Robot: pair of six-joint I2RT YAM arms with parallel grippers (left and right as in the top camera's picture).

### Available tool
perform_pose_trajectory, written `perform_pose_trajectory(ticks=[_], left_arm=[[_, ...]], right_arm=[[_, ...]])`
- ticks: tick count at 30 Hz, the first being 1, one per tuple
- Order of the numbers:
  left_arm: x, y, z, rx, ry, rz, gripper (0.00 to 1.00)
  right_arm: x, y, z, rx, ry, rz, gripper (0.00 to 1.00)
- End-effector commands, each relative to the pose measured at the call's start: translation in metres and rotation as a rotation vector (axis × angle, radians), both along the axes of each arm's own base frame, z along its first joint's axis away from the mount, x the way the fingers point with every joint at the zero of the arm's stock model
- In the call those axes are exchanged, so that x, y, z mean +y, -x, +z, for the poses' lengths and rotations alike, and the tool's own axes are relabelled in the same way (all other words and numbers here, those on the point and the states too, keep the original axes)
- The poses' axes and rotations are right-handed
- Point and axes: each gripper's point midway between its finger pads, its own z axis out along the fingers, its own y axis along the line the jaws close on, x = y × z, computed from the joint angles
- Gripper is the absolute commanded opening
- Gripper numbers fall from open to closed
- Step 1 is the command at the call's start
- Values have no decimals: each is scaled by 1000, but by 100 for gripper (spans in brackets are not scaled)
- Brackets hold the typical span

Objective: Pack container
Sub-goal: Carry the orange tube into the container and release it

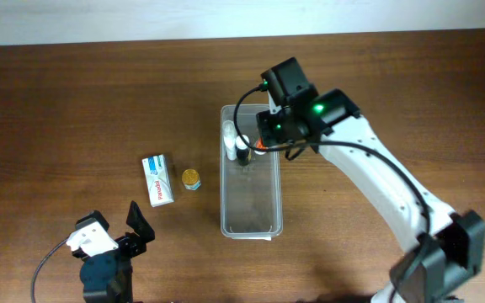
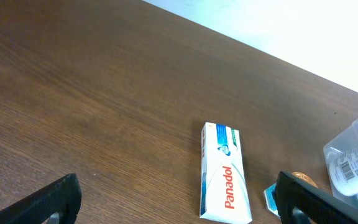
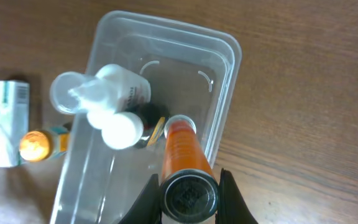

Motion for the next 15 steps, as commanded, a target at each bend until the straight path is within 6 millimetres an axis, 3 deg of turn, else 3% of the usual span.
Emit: perform_pose_trajectory(ticks=[1, 7, 15], left_arm=[[-2, -1, -1, -8, 11, -7, 100], [-2, -1, -1, -8, 11, -8, 99], [-2, -1, -1, -8, 11, -8, 99]], right_arm=[[5, -8, -9, 5, 8, -6, 9], [7, -16, -34, 36, 40, -8, 9], [9, -30, -33, -18, 43, -23, 10]])
